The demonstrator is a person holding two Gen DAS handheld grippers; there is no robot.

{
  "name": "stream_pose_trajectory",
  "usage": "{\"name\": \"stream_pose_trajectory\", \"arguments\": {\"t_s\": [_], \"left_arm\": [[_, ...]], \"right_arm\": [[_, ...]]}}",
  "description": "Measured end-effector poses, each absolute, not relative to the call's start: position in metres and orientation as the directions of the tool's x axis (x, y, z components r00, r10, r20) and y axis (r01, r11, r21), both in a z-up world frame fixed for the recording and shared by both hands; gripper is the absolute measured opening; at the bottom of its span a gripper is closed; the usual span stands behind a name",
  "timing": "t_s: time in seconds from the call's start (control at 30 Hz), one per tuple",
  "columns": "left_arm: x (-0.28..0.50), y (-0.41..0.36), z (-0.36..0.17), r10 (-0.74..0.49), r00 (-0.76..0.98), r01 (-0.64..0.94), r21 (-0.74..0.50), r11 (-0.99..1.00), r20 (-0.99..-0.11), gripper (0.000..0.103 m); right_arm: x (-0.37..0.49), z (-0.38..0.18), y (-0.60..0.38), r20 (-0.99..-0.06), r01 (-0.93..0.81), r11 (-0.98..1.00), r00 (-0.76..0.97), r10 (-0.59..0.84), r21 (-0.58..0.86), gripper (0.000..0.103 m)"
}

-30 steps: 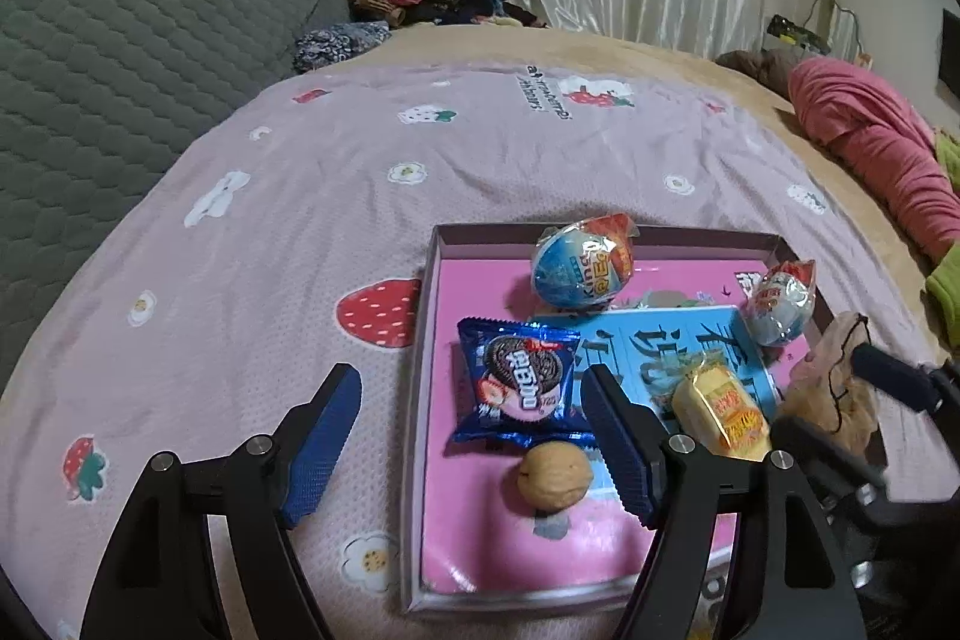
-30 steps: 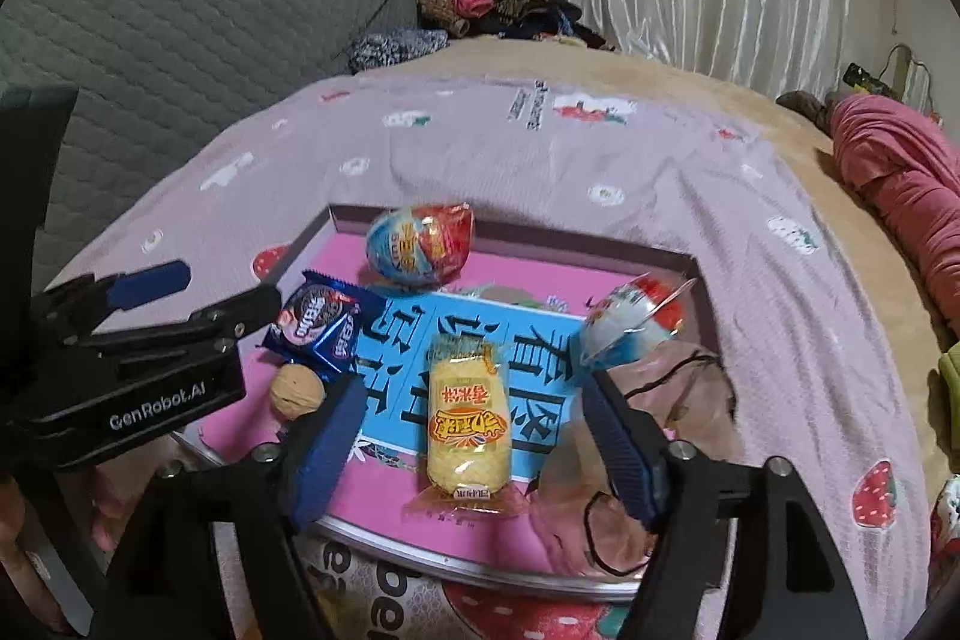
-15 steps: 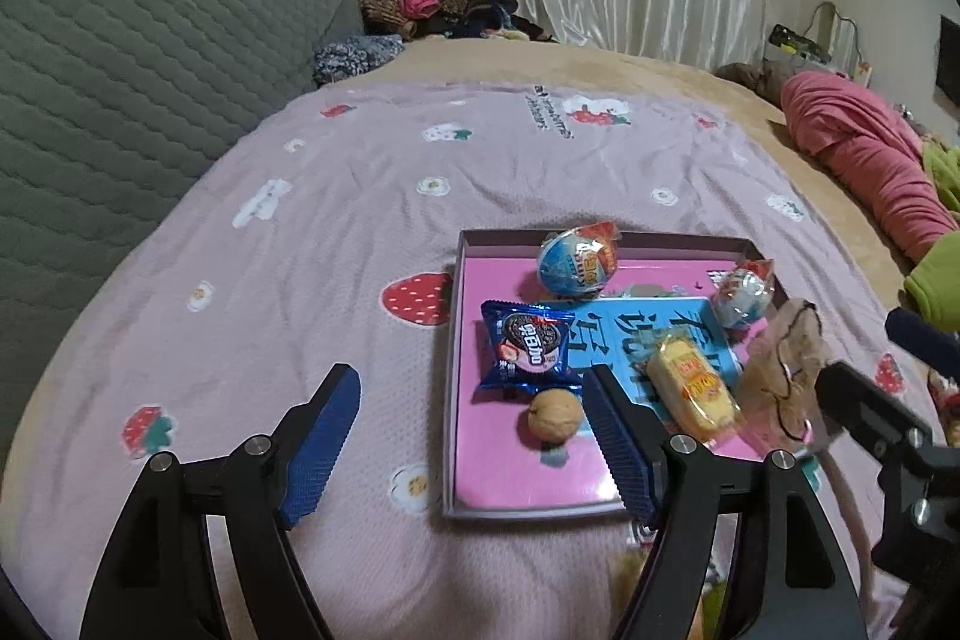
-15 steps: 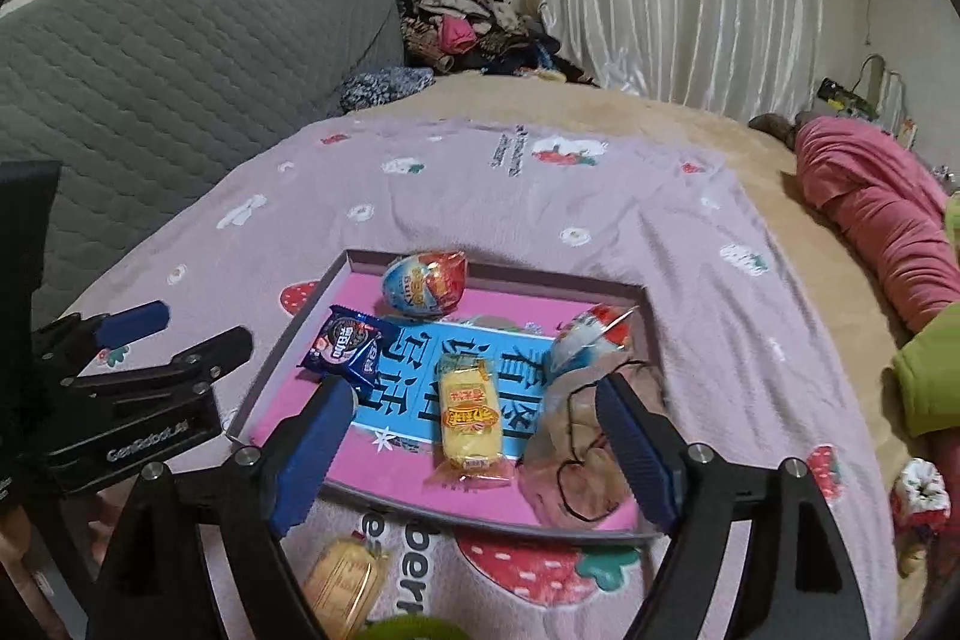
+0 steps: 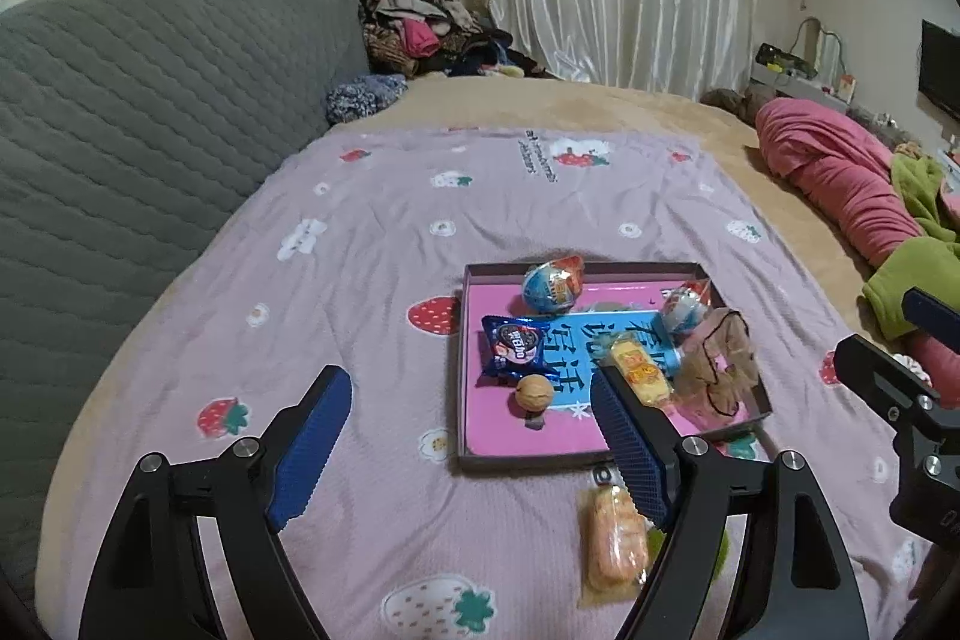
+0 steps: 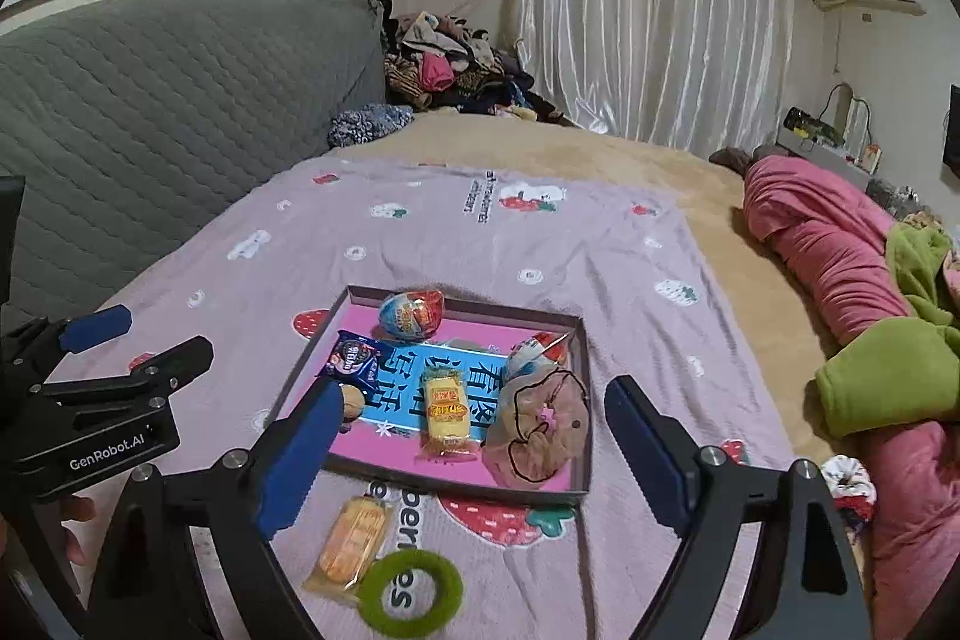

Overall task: Organize objects
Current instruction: 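Pull both grippers back from the tray toward the sponge cake and green ring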

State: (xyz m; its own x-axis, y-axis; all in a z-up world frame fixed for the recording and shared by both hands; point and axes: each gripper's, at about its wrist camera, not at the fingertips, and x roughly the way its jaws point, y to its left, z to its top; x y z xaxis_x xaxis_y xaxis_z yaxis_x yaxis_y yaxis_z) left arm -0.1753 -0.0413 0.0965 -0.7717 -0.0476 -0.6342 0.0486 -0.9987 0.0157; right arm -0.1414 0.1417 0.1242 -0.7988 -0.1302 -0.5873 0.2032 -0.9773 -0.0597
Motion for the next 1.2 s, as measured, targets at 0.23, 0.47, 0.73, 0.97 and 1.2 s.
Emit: {"name": "stream_pose_trajectory", "arguments": {"t_s": [0.23, 0.47, 0.73, 0.97, 1.2], "left_arm": [[-0.135, -0.04, 0.123, -0.057, -0.792, 0.05, 0.028, -0.998, -0.607, 0.083], [-0.097, -0.041, 0.145, -0.05, -0.811, 0.047, 0.02, -0.999, -0.583, 0.083], [-0.059, -0.039, 0.163, -0.05, -0.833, 0.047, 0.02, -0.999, -0.551, 0.083], [-0.034, -0.036, 0.17, -0.058, -0.839, 0.047, 0.035, -0.998, -0.54, 0.083], [-0.015, -0.028, 0.175, -0.055, -0.845, 0.033, 0.05, -0.998, -0.532, 0.083]], "right_arm": [[-0.105, 0.15, 0.144, -0.556, 0.203, -0.977, -0.821, -0.13, -0.072, 0.089], [-0.073, 0.171, 0.144, -0.528, 0.199, -0.976, -0.84, -0.122, -0.092, 0.09], [-0.04, 0.186, 0.147, -0.506, 0.197, -0.974, -0.855, -0.117, -0.108, 0.091], [-0.016, 0.192, 0.148, -0.494, 0.2, -0.973, -0.861, -0.12, -0.113, 0.091], [0.006, 0.195, 0.149, -0.49, 0.203, -0.972, -0.864, -0.119, -0.122, 0.091]]}}
